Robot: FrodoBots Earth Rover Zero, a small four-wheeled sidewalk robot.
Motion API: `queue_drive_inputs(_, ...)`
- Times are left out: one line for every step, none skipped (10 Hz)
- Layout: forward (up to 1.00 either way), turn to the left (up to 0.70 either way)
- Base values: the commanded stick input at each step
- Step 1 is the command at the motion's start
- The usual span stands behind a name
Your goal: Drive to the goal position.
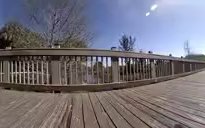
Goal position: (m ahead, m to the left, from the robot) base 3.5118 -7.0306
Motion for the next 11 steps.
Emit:
queue_drive_inputs(0.04, 0.0)
queue_drive_inputs(0.04, -0.09)
queue_drive_inputs(0.04, -0.26)
queue_drive_inputs(0.04, -0.38)
queue_drive_inputs(0.04, -0.39)
queue_drive_inputs(0.04, -0.39)
queue_drive_inputs(0.04, -0.39)
queue_drive_inputs(0.04, -0.39)
queue_drive_inputs(0.04, -0.25)
queue_drive_inputs(0.04, -0.07)
queue_drive_inputs(0.04, -0.07)
